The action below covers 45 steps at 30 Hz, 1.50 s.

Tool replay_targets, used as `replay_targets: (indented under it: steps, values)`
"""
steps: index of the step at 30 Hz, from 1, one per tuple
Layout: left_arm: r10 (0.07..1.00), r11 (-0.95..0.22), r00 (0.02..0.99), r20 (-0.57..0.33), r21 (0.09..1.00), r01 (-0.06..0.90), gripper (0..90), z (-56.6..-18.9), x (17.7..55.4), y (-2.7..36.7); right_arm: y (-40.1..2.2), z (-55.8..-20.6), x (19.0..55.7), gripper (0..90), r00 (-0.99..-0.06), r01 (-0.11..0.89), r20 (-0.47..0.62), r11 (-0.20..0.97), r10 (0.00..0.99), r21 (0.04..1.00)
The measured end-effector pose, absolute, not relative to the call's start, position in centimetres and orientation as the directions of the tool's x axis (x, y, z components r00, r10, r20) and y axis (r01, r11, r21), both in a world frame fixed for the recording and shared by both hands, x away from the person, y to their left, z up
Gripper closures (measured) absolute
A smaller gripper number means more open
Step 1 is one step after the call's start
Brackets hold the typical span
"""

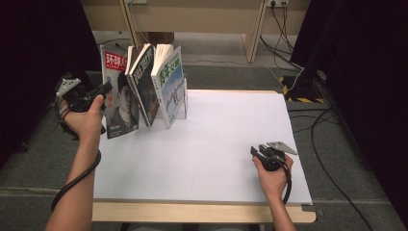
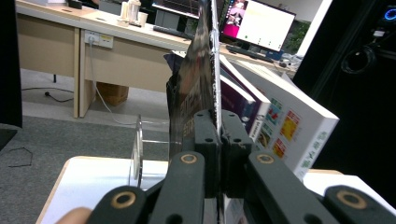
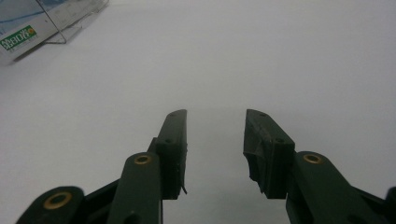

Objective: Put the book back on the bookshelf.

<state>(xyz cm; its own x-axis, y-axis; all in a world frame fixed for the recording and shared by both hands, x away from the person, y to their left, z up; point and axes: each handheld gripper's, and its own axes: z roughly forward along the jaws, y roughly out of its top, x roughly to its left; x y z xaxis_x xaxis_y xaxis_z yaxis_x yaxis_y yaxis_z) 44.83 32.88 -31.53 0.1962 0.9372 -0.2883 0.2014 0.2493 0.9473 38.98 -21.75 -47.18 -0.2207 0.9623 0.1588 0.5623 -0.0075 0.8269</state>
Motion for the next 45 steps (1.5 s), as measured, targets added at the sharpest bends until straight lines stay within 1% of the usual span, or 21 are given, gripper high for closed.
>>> replay_targets:
  steps: [12,17,22,26,33,37,39,41,45]
  values:
    - [0.952,0.206,0.183,-0.247,0.955,0.215,86.8,-31.3,47.0,32.2,-21.9,-47.2,38.9,60.1,-0.217,0.563,0.162,-0.012,0.963,0.826]
    - [0.954,0.210,0.174,-0.245,0.958,0.195,86.8,-30.9,48.0,32.3,-21.8,-47.2,38.9,60.2,-0.219,0.566,0.163,-0.011,0.962,0.824]
    - [0.954,0.187,0.205,-0.218,0.969,0.159,86.7,-31.0,49.2,32.0,-21.7,-47.3,38.9,60.2,-0.222,0.568,0.160,-0.006,0.962,0.823]
    - [0.956,0.182,0.202,-0.212,0.971,0.156,86.7,-31.2,50.0,31.9,-21.7,-47.5,39.0,60.1,-0.227,0.567,0.151,0.004,0.962,0.824]
    - [0.969,0.153,0.164,-0.183,0.972,0.178,86.6,-32.3,51.3,32.4,-21.5,-47.5,38.9,60.3,-0.228,0.569,0.153,0.004,0.962,0.822]
    - [0.973,0.145,0.156,-0.172,0.974,0.174,86.5,-32.8,51.0,33.0,-21.5,-47.5,38.9,60.3,-0.234,0.567,0.144,0.015,0.961,0.823]
    - [0.978,0.119,0.148,-0.144,0.979,0.165,86.4,-33.0,50.6,33.3,-21.4,-47.5,38.9,60.3,-0.235,0.568,0.145,0.015,0.961,0.823]
    - [0.977,0.116,0.157,-0.142,0.980,0.162,86.1,-33.1,50.3,33.7,-21.4,-47.5,38.9,60.3,-0.240,0.563,0.135,0.025,0.961,0.826]
    - [0.981,0.071,0.166,-0.096,0.986,0.149,84.9,-33.5,48.9,34.5,-21.3,-47.4,38.8,60.3,-0.242,0.562,0.143,0.018,0.960,0.827]
